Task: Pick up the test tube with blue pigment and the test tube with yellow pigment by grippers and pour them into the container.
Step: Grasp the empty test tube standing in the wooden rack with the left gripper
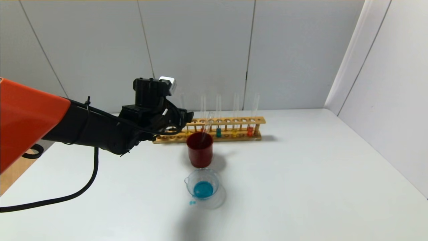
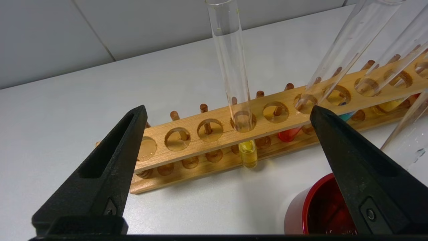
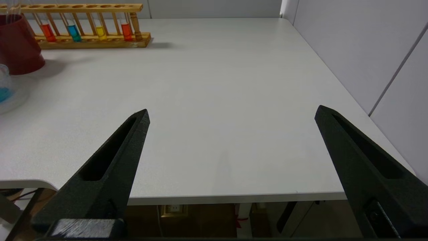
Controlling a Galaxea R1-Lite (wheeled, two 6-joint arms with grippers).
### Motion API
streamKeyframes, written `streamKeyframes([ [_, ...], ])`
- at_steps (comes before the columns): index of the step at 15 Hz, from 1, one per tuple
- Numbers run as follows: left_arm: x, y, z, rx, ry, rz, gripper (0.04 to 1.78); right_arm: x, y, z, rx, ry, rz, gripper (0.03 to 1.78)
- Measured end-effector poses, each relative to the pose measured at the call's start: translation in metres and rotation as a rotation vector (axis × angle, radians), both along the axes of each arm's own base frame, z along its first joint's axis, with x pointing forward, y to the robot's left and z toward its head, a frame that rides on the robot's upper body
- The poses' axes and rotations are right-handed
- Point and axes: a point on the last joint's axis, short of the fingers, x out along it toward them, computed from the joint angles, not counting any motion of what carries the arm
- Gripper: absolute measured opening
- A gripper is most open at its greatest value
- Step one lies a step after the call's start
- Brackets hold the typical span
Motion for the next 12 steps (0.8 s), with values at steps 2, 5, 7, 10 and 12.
streamKeyframes([
  [2, 0.003, -0.002, -0.002, -0.002, 0.001, 0.000, 1.71, 0.000, 0.000, 0.000, 0.000, 0.000, 0.000, 1.74],
  [5, 0.012, -0.006, -0.002, -0.009, -0.010, 0.000, 1.72, 0.000, 0.000, 0.000, 0.000, 0.000, 0.000, 1.74],
  [7, 0.019, -0.008, 0.000, -0.018, -0.028, 0.000, 1.72, 0.000, 0.000, 0.000, 0.000, 0.000, 0.000, 1.74],
  [10, 0.030, -0.011, 0.002, -0.025, -0.044, 0.004, 1.72, 0.000, 0.000, 0.000, 0.000, 0.000, 0.000, 1.74],
  [12, 0.033, -0.012, -0.002, -0.023, -0.038, 0.005, 1.72, 0.000, 0.000, 0.000, 0.000, 0.000, 0.000, 1.74],
])
